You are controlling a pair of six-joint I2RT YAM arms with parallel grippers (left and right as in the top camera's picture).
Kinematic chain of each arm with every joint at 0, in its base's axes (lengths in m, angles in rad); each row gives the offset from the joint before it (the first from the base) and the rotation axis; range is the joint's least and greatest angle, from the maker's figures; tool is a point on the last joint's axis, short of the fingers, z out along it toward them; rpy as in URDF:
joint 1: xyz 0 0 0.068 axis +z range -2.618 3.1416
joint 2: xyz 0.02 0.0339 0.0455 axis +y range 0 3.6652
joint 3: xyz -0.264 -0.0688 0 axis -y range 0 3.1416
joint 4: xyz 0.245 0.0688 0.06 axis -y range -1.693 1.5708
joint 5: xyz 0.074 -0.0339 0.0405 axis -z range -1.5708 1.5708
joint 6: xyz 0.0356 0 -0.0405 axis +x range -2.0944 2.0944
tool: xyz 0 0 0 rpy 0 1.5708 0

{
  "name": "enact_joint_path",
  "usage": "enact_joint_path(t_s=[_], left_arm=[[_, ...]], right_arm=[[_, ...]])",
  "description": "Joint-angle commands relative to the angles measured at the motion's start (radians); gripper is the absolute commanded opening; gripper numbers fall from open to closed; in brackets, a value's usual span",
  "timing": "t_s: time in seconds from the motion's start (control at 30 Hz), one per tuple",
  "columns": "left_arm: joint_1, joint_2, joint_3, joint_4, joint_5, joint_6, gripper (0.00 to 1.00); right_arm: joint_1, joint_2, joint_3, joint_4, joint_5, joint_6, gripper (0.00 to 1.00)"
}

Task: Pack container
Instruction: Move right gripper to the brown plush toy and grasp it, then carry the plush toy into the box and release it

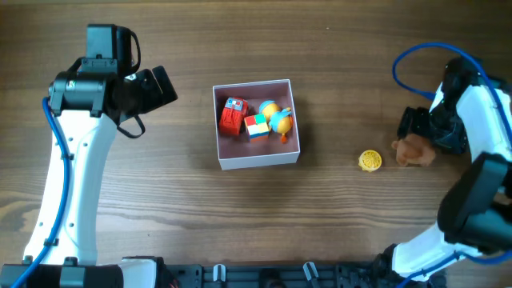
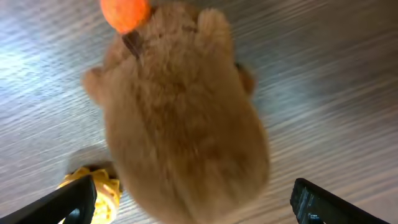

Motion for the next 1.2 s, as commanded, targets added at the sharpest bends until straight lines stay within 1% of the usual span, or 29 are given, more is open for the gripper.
enact_joint_path(t_s=[0.0,0.03,0.07,0.1,0.17,0.23,0.3,0.47,0.6,0.67,0.73,0.77,0.8,0.9,0.93,0.97,1.07,1.17], left_arm=[[0.002,-0.003,-0.004,0.0,0.016,0.016,1.0],[0.002,-0.003,-0.004,0.0,0.015,0.016,1.0],[0.002,-0.003,-0.004,0.0,0.015,0.016,1.0],[0.002,-0.003,-0.004,-0.001,0.015,0.016,1.0],[0.002,-0.003,-0.004,-0.001,0.015,0.016,1.0],[0.002,-0.003,-0.004,-0.001,0.015,0.016,1.0],[0.002,-0.003,-0.004,-0.003,0.016,0.016,1.0],[0.002,-0.003,-0.004,-0.008,0.015,0.016,1.0],[0.002,-0.003,-0.004,-0.008,0.016,0.016,1.0],[0.002,-0.003,-0.004,-0.008,0.016,0.016,1.0],[0.002,-0.003,-0.004,-0.008,0.016,0.016,1.0],[0.002,-0.003,-0.004,-0.008,0.016,0.016,1.0],[0.002,-0.003,-0.004,-0.008,0.016,0.016,1.0],[0.002,-0.003,-0.004,-0.011,0.016,0.016,1.0],[0.002,-0.003,-0.004,-0.013,0.015,0.016,1.0],[0.002,-0.003,-0.004,-0.013,0.015,0.016,1.0],[0.002,-0.003,-0.004,-0.016,0.015,0.016,1.0],[0.002,-0.003,-0.004,-0.019,0.015,0.016,1.0]], right_arm=[[-0.002,0.06,-0.009,0.002,-0.032,-0.017,0.97],[-0.002,0.06,-0.009,0.003,-0.032,-0.017,0.91],[-0.002,0.059,-0.009,0.004,-0.032,-0.017,0.73],[-0.002,0.059,-0.009,0.003,-0.032,-0.017,0.66],[-0.002,0.059,-0.009,0.002,-0.032,-0.017,0.45],[-0.002,0.059,-0.009,0.001,-0.037,-0.017,0.15],[-0.002,0.056,-0.009,0.001,-0.051,-0.011,0.05],[0.001,-0.014,0.011,-0.002,-0.062,0.013,0.04],[0.07,-0.215,0.059,0.001,-0.082,0.004,0.04],[0.163,-0.346,0.067,0.047,-0.152,-0.051,0.04],[0.272,-0.433,0.067,0.095,-0.178,-0.11,0.04],[0.367,-0.474,0.067,0.124,-0.178,-0.181,0.04],[0.427,-0.488,0.067,0.137,-0.178,-0.228,0.04],[0.675,-0.48,0.067,0.153,-0.177,-0.443,0.04],[0.733,-0.467,0.067,0.158,-0.177,-0.48,0.04],[0.829,-0.429,0.067,0.166,-0.177,-0.544,0.04],[0.927,-0.35,0.067,0.167,-0.177,-0.58,0.04],[0.976,-0.229,0.067,0.172,-0.177,-0.62,0.04]])
